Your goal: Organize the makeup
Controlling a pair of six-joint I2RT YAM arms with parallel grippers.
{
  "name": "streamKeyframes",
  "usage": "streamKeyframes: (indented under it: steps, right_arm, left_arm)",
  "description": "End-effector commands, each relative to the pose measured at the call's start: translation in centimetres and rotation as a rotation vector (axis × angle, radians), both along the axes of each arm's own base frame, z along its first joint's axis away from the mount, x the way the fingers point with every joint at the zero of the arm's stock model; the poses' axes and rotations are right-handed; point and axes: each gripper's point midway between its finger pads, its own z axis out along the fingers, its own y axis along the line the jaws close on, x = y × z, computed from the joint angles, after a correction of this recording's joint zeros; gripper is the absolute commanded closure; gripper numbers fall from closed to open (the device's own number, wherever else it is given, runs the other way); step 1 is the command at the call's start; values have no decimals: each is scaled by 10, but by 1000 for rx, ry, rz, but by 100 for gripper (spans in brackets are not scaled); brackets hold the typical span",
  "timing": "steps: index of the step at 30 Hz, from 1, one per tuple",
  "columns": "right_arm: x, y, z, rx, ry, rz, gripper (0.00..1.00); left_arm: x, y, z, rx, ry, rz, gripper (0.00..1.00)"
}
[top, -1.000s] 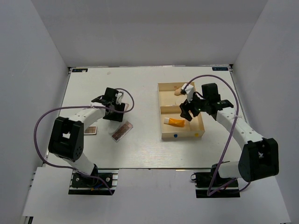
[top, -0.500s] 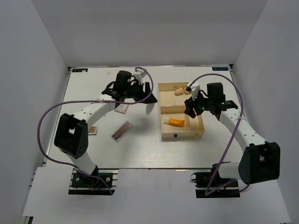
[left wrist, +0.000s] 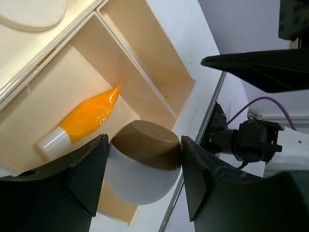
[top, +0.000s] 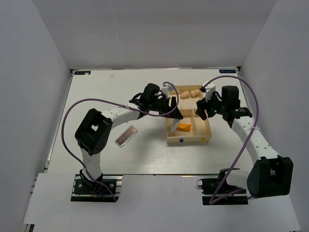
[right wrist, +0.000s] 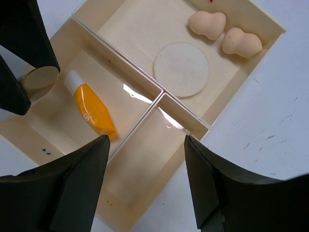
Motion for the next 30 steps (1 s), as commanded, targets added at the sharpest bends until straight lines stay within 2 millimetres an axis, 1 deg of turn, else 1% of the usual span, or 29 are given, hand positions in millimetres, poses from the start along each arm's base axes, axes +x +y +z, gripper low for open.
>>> streamKeyframes:
  steps: [1,3,4,5,7,8,10,12,13,14,15,16,17,18,19,20,21,22,23,24,25,26,27,28,29,30]
  right_arm:
    - [1,3,12,26,-49,19,30]
    - [-5,9,11,34,-39,62,28]
    - [-7,13,13,48,-38,92,27]
    - [-10,16,11,53,-27,110,27]
    - [-15,22,13,70,-17,155,26]
    - [-18,26,15,87,-16,183,24]
    - [-23,34,20,114,-12,231,24]
    - [-25,36,22,120,-16,255,23]
    - [-27,39,24,130,-16,270,23]
    - [-26,40,28,135,-29,279,23]
    - [-27,41,29,136,-34,293,23]
    - [-30,45,31,152,-34,319,26]
    - [-31,48,35,162,-40,338,27]
    - [-32,51,37,172,-43,360,29]
    - [-36,58,38,202,-34,397,34]
    - [-38,63,39,214,-31,424,38]
    - [-39,68,40,226,-28,448,43]
    - [-37,72,38,243,-18,464,53]
    - [-39,81,37,249,-11,491,57]
    - [-36,85,40,250,-18,504,61]
    - [-31,90,35,250,-2,508,68]
    - [-30,96,34,248,4,523,71]
    - [-27,106,39,241,-7,542,74]
    - [-24,116,33,239,14,555,75]
    - [-20,121,31,235,24,553,75]
    - [-20,130,30,223,29,562,74]
  left_arm:
    - [13,-8,38,-42,-86,35,31]
    - [15,-5,38,-29,-93,54,28]
    - [16,-4,40,-28,-101,59,23]
    - [15,-1,36,-5,-88,69,20]
    - [16,0,41,-5,-99,80,18]
    - [19,4,44,-7,-108,90,16]
    - [19,5,50,-12,-115,96,13]
    - [19,6,52,-12,-118,102,13]
    - [24,10,53,-10,-120,118,12]
    - [23,12,57,-14,-125,123,13]
    - [23,13,57,-8,-127,131,13]
    - [29,19,58,0,-134,163,14]
    - [28,24,66,-2,-152,181,16]
    - [28,29,63,17,-153,206,17]
    - [30,39,62,36,-151,239,19]
    - [34,47,61,63,-158,293,22]
    - [31,60,60,81,-150,330,33]
    - [31,72,57,105,-140,366,41]
    - [31,83,51,137,-132,424,50]
    - [24,99,51,151,-132,461,68]
    - [21,112,45,177,-116,488,75]
    - [18,121,44,197,-125,516,82]
    - [13,134,50,200,-137,542,92]
    - [2,150,30,263,-97,559,95]
    - [-1,161,24,299,-95,593,98]
    - [-6,173,19,324,-84,619,100]
